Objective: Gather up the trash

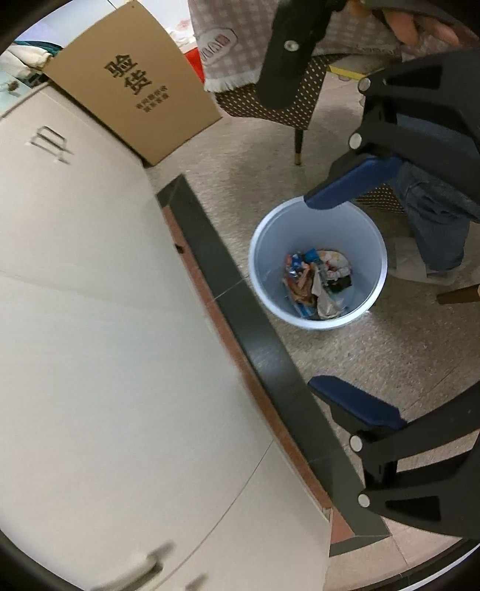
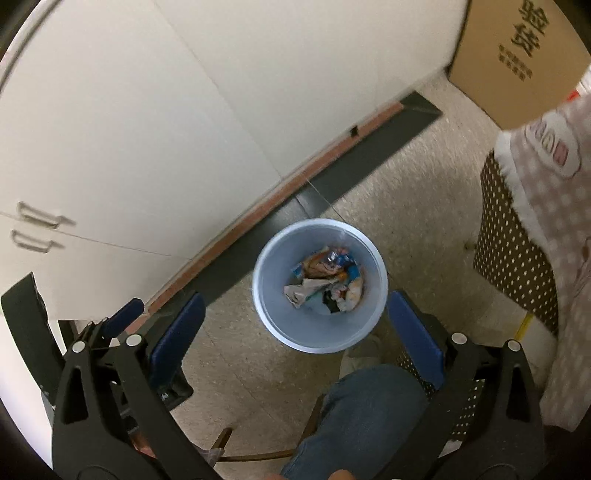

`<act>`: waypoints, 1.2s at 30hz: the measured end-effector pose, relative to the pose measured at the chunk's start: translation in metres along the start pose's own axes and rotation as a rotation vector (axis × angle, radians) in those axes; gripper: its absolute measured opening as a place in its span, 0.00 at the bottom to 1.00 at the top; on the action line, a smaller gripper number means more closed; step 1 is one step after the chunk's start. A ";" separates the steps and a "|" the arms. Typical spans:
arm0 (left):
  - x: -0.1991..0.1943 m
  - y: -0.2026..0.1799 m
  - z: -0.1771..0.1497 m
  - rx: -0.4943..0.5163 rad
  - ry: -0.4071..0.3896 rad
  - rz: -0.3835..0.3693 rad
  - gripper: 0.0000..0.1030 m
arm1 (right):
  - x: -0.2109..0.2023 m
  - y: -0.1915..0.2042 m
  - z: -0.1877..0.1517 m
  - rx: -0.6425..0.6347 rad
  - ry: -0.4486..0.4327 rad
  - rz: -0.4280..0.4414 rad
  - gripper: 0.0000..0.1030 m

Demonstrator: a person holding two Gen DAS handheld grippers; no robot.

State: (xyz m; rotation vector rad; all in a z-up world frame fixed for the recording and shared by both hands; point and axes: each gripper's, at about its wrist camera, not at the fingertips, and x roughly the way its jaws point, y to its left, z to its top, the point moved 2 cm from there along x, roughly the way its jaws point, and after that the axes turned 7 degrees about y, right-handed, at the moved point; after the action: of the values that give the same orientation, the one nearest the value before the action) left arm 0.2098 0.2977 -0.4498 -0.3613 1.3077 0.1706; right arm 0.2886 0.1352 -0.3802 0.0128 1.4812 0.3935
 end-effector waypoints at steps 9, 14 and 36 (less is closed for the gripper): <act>-0.095 -0.023 -0.006 0.050 -0.155 0.024 0.88 | -0.097 0.017 -0.016 -0.080 -0.179 0.021 0.94; -0.160 -0.053 -0.014 0.093 -0.294 0.021 0.89 | -0.174 0.004 -0.040 -0.098 -0.339 0.034 0.94; -0.397 -0.209 -0.119 0.287 -0.757 -0.053 0.93 | -0.422 -0.101 -0.219 0.050 -0.882 -0.118 0.94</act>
State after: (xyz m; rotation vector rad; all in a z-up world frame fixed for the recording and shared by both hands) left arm 0.0669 0.0928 -0.0588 -0.0643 0.5603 0.0593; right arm 0.0855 -0.1211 -0.0205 0.1229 0.6151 0.2060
